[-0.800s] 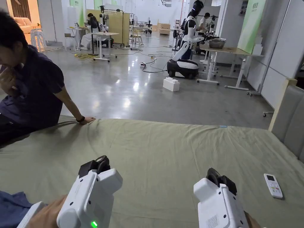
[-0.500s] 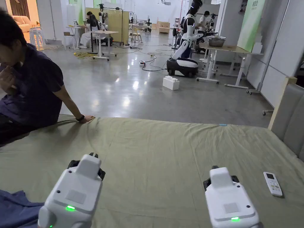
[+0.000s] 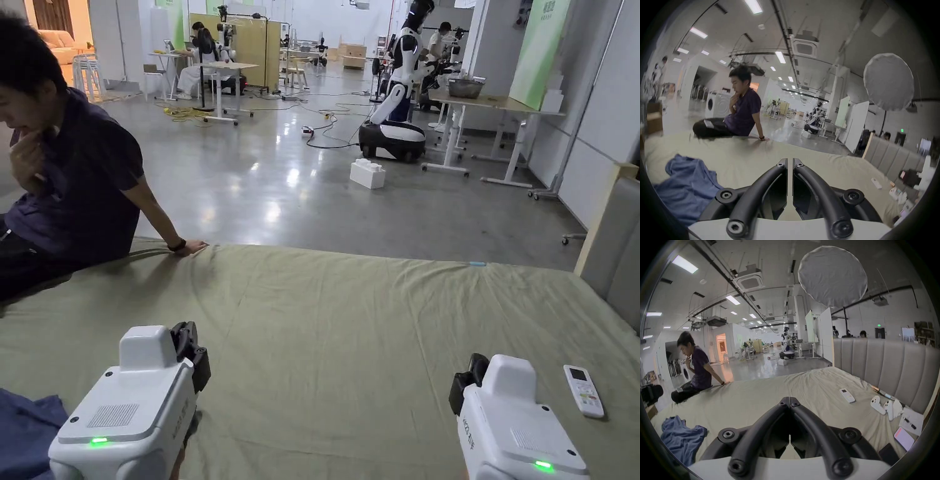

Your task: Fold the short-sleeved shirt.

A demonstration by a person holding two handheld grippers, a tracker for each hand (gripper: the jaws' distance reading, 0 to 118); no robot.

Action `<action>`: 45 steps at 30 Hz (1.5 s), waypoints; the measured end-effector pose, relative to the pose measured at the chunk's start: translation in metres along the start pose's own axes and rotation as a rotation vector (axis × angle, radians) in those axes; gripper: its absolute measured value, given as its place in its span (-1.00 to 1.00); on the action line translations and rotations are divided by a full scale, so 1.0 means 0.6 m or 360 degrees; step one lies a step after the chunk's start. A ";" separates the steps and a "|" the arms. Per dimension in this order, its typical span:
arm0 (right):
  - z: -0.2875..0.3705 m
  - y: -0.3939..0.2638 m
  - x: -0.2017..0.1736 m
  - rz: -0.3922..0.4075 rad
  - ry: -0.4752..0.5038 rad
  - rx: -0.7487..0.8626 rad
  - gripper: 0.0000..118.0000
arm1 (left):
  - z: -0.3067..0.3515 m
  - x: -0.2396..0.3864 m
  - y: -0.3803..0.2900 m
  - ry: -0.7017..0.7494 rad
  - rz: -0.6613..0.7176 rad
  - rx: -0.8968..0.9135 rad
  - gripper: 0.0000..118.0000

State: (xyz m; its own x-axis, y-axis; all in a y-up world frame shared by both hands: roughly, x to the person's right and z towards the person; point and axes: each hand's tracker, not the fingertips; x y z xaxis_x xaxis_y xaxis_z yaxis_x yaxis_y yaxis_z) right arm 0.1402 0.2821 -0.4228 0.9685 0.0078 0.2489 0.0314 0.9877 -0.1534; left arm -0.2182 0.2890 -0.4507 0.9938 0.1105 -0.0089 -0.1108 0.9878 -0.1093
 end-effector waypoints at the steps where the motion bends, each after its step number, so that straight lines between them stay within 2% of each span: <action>1: 0.001 0.001 -0.003 0.0021 0.0003 0.0001 -0.99 | -0.005 0.001 0.000 0.0006 -0.0025 -0.0009 -0.91; 7: 0.003 0.001 -0.024 0.0133 0.0074 0.0012 -0.99 | -0.002 -0.012 -0.002 -0.0031 -0.0202 -0.0168 -0.91; 11: -0.002 -0.010 -0.041 0.0183 0.0142 -0.0002 -0.99 | 0.009 -0.068 -0.018 0.0008 -0.0154 -0.0472 -0.91; 13: -0.004 -0.015 -0.051 0.0241 0.0171 0.0003 -0.99 | 0.019 -0.111 -0.033 0.0028 -0.0045 -0.0581 -0.91; 17: -0.013 -0.027 -0.058 0.0235 0.0193 -0.0045 -0.99 | 0.031 -0.209 -0.064 0.0059 0.0142 -0.0725 -0.91; 23: -0.028 -0.042 -0.067 0.0240 0.0219 -0.0110 -0.99 | 0.036 -0.357 -0.103 0.0215 0.0125 -0.0916 -0.91; 27: -0.034 -0.054 -0.074 0.0237 0.0231 -0.0174 -0.99 | 0.034 -0.436 -0.128 0.0313 -0.0003 -0.1074 -0.87; 28: -0.035 -0.057 -0.076 0.0243 0.0236 -0.0184 -0.99 | 0.031 -0.445 -0.135 0.0301 -0.0045 -0.1149 -0.74; 29: -0.037 -0.060 -0.078 0.0243 0.0244 -0.0200 -0.99 | 0.031 -0.447 -0.140 0.0279 -0.0084 -0.1215 -0.47; 30: -0.039 -0.064 -0.079 0.0240 0.0253 -0.0217 -0.99 | 0.028 -0.457 -0.150 0.0268 -0.0118 -0.1266 0.02; 31: -0.041 -0.067 -0.081 0.0239 0.0254 -0.0225 -0.99 | 0.027 -0.464 -0.156 0.0259 -0.0132 -0.1294 0.28; 32: -0.042 -0.070 -0.084 0.0244 0.0258 -0.0237 -0.99 | 0.025 -0.470 -0.162 0.0235 -0.0141 -0.1319 0.38; 33: -0.042 -0.073 -0.088 0.0250 0.0261 -0.0245 -0.99 | 0.022 -0.475 -0.169 0.0232 -0.0123 -0.1306 0.38; 34: -0.042 -0.075 -0.091 0.0254 0.0263 -0.0250 -0.99 | 0.019 -0.479 -0.176 0.0227 -0.0109 -0.1308 0.63; 35: -0.044 -0.078 -0.094 0.0257 0.0267 -0.0257 -0.99 | 0.016 -0.480 -0.184 0.0223 -0.0088 -0.1317 0.72; 38: -0.045 -0.084 -0.103 0.0265 0.0283 -0.0279 -0.99 | 0.006 -0.468 -0.215 0.0152 -0.0069 -0.1419 0.72; 41: -0.046 -0.087 -0.109 0.0285 0.0296 -0.0290 -0.99 | 0.001 -0.446 -0.250 0.0188 -0.0186 -0.1569 0.71; 42: -0.046 -0.087 -0.110 0.0288 0.0297 -0.0290 -0.99 | 0.000 -0.434 -0.258 0.0207 -0.0156 -0.1531 0.71; 43: -0.047 -0.087 -0.111 0.0289 0.0297 -0.0290 -0.99 | 0.005 -0.425 -0.255 0.0280 -0.0178 -0.1427 0.67; 45: -0.047 -0.087 -0.112 0.0276 0.0295 -0.0293 -0.99 | -0.001 -0.433 -0.260 0.0272 -0.0154 -0.1425 0.41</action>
State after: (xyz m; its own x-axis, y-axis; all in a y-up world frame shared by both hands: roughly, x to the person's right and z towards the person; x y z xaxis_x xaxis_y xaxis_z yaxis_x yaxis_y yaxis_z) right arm 0.0803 0.2255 -0.4585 0.9914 0.1283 0.0276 -0.1104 0.9290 -0.3533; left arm -0.4592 0.1060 -0.4323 0.9935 -0.0562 -0.0987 -0.0541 0.5300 -0.8463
